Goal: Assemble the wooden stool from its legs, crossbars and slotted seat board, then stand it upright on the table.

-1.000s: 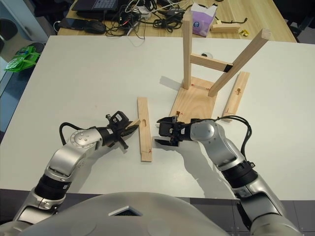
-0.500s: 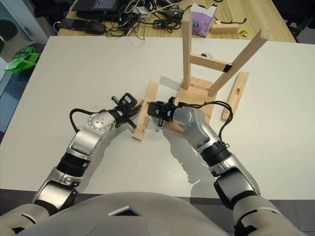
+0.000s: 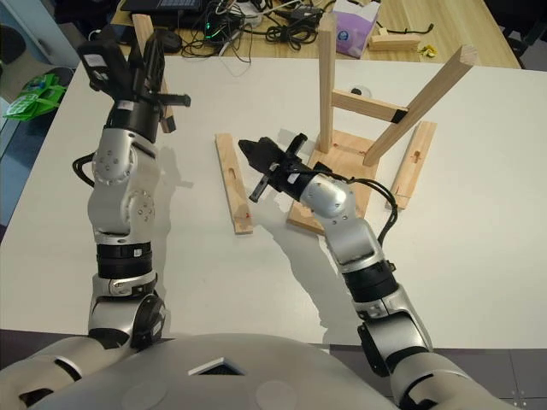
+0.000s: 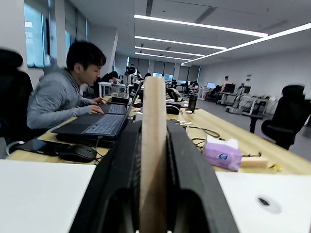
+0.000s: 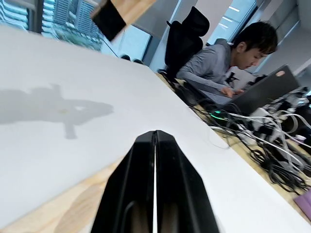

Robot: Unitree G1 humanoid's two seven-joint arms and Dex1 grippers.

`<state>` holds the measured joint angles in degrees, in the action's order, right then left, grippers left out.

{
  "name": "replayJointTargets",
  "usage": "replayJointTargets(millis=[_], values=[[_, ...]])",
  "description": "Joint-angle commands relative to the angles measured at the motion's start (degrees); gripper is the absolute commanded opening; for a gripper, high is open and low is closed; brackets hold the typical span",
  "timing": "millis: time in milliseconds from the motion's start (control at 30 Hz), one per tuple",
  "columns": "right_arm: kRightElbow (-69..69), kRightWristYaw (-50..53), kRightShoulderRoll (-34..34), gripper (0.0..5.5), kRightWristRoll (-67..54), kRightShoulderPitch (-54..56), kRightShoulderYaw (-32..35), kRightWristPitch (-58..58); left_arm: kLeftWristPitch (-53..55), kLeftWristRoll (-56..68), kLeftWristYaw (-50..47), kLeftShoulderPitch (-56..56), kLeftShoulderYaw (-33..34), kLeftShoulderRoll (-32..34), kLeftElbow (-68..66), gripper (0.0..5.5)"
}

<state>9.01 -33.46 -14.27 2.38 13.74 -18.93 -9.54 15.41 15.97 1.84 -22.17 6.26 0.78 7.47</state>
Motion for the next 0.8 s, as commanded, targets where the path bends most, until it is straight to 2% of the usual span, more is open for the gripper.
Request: replayJointTargets(millis=[33,167,367,600,800], values=[[3.7,-2.7,1.4,0.00,-8.8,1.2,3.8,-6.5,6.2,11.0,-1.6,-0.9,2.9,-6.4,2.6,0.41],[5.2,-2.2,5.7,0.00,-14.8,3.1,3.9,-11.2,9.8,15.8,-2.1,2.1,-0.4,-11.7,4.6,0.41],[9.5,-6.0,7.0,0.00,-23.9,5.6,1.4,-21.1,6.5,13.0,-0.7,2.9,-4.7,-11.5,1.5,0.41],[1.1,0.6,7.9,0.00,-15.4,9.6,-0.2,-17.1,6.1,13.0,-1.4,5.7,-8.2,-11.6,4.3,0.41],[-9.9,11.5,8.8,0.00,-6.6,12.8,3.6,-8.9,7.1,14.2,-2.6,6.2,-7.9,-10.4,6.2,0.41]])
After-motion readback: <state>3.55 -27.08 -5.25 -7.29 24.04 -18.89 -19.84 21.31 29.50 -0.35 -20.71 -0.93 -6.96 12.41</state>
